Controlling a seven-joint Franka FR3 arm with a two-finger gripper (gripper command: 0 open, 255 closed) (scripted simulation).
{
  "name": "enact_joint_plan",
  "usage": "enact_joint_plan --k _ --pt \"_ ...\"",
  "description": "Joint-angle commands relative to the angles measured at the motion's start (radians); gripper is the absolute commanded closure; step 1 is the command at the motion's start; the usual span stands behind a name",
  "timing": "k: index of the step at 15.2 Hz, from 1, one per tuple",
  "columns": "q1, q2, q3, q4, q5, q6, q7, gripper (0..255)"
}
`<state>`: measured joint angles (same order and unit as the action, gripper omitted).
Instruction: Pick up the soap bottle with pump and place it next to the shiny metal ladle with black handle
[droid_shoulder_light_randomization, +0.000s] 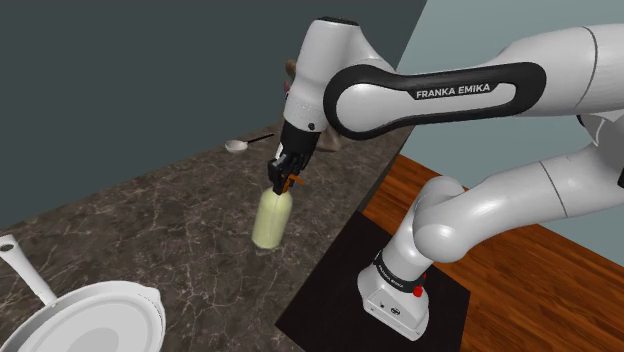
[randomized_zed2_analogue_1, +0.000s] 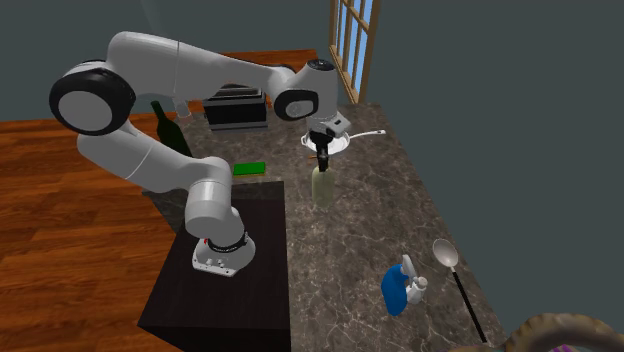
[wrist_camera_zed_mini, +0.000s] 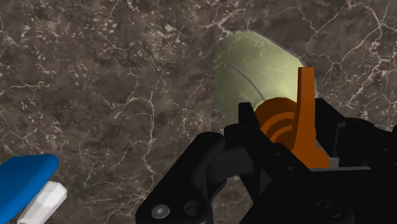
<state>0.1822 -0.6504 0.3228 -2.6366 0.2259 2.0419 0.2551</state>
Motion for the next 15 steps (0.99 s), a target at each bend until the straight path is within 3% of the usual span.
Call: enact_joint_plan --k 1,15 --pt "-0.001 -0.008 -0.004 0.026 -0.004 -0.033 0.003 255" --pt "-0.011 -0.035 -0.036 0.195 -0.031 -0.229 0.009 255"
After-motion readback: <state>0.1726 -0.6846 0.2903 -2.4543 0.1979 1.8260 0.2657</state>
